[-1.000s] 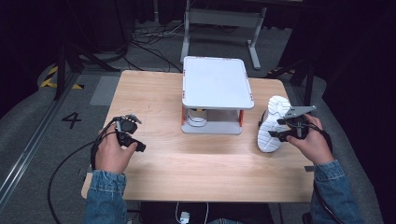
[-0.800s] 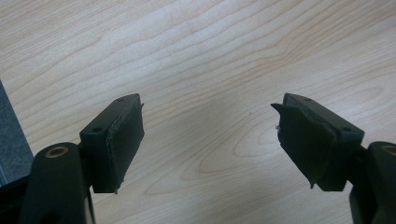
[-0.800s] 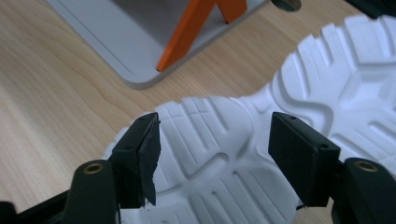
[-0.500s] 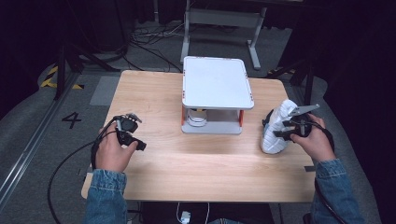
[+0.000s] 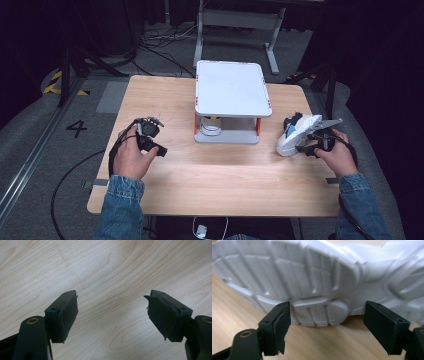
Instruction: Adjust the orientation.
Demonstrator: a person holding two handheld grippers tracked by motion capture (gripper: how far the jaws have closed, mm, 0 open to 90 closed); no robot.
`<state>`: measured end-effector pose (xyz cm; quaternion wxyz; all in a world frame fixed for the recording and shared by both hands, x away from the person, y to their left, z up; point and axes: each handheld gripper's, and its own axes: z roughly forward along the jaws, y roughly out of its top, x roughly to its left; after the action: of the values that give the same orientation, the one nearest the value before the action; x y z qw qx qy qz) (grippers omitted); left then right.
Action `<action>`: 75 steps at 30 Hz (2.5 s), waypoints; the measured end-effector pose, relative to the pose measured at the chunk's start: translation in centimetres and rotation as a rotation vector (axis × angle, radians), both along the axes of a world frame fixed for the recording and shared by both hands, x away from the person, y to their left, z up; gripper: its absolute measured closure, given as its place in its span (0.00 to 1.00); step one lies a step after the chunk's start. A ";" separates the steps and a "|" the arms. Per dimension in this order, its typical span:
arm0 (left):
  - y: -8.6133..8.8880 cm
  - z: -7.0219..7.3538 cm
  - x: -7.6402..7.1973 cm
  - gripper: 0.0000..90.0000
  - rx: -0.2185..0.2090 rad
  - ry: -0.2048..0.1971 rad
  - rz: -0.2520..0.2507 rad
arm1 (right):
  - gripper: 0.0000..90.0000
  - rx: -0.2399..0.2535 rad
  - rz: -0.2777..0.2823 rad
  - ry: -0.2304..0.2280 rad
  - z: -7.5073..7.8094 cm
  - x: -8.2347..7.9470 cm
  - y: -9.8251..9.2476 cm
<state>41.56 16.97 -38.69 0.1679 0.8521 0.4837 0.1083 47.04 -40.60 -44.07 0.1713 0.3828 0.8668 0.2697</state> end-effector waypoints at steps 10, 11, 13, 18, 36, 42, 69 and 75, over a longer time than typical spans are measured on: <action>0.7 0.2 -0.4 0.28 -0.016 -0.009 0.019 | 0.46 0.072 -0.002 0.037 1.8 -0.7 0.2; 0.8 0.2 -0.4 0.28 -0.010 -0.012 0.020 | 0.48 0.092 -0.022 0.037 2.6 -0.9 0.0; 0.8 0.1 -0.6 0.28 -0.006 -0.009 0.018 | 0.50 0.128 -0.056 0.013 3.8 -1.2 0.0; 1.2 -0.4 -1.7 0.28 -0.005 0.005 0.032 | 0.52 0.177 -0.024 -0.022 6.0 -0.8 2.0; 1.3 -1.0 -1.7 0.28 0.003 0.028 0.033 | 0.48 0.179 -0.094 0.013 5.2 0.9 2.9; -0.4 -0.7 -0.5 0.28 0.000 0.020 -0.009 | 0.51 0.160 -0.113 0.059 6.1 -1.3 0.8; -2.6 -0.3 0.9 0.28 -0.001 0.017 -0.062 | 0.49 0.013 -0.197 0.181 7.6 -5.7 -3.7; -2.7 -0.4 0.8 0.27 0.003 0.019 -0.063 | 0.47 0.067 -0.188 0.032 9.2 -5.2 -2.8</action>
<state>42.32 14.32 -39.06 0.1654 0.8681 0.4582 0.0954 41.89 -43.42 -34.90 0.1693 0.4722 0.8202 0.2752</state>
